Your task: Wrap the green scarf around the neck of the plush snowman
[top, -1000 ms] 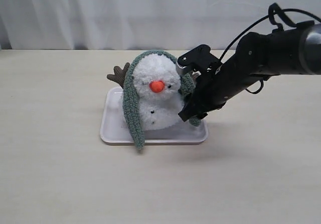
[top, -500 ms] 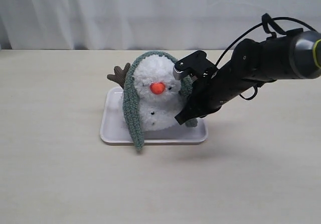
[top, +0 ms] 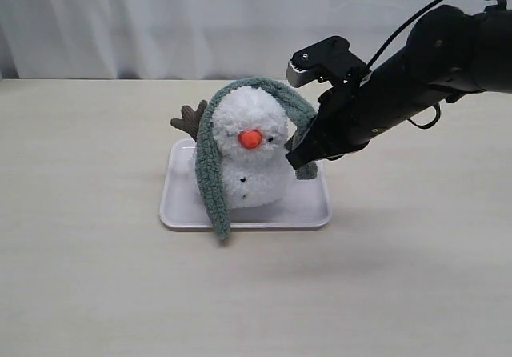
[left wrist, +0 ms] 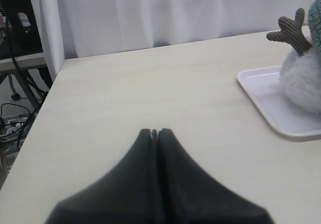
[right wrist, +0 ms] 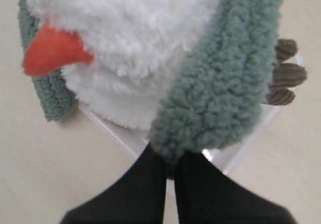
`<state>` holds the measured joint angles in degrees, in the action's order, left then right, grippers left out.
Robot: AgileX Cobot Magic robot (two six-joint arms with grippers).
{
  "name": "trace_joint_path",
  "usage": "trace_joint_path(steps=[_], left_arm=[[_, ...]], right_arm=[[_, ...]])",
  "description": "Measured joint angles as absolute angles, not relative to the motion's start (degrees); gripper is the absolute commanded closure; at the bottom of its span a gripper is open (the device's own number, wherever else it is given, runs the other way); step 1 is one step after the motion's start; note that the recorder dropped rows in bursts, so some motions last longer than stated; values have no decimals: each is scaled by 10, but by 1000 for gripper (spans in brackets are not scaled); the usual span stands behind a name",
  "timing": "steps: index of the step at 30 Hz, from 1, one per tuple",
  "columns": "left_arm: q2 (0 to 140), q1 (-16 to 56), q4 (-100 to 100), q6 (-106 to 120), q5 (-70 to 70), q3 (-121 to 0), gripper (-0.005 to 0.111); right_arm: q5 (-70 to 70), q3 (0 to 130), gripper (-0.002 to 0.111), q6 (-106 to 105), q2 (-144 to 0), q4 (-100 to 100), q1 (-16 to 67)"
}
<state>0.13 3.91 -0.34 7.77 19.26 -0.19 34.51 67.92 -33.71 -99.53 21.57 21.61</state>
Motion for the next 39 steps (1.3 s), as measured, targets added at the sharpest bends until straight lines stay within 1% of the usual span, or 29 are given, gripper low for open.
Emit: trace_joint_path(steps=[7,15,23,27,31,35,39], left_arm=[[1,39,-3,78,193,-2,107],[1,39,-3,78,193,-2,107],[1,39,-3,78,193,-2,107],[1,39,-3,78,193,-2,107],[1,39,-3,78,193,-2,107],[1,39,-3,78,193,-2,107],[1,39,-3,78,193,-2,107]], right_arm=[[334,737,104,-266,-994,216,216],[326,795,104,-240,-999,216,216],[325,876,104,-162,-1077,178,216],[360,909,104,-131,-1117,137,216],[403,915,104,-86,-1139,70,216],[455,915,104,-73,-1139,41,216],[478,915,104,-69,-1121,38,216]])
